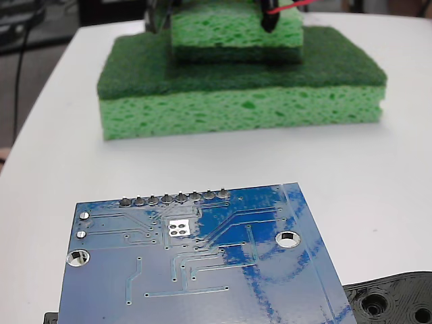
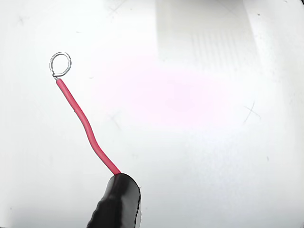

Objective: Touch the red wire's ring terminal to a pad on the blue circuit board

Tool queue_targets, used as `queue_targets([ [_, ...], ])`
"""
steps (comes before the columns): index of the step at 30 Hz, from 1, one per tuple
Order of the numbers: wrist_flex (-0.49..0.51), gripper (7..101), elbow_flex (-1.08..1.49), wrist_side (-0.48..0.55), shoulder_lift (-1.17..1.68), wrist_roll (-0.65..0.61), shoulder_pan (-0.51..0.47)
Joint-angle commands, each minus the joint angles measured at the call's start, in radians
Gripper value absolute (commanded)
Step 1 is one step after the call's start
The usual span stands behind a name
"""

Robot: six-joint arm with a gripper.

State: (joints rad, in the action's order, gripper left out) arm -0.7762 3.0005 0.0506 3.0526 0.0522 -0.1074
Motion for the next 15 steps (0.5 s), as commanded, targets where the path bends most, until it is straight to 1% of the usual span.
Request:
queue_targets([
  [1,0.005,100.3,-0.005,0.003,0.002,0.002,0.002],
  [15,0.005,100.3,-0.011,0.003,0.002,0.003,0.002],
])
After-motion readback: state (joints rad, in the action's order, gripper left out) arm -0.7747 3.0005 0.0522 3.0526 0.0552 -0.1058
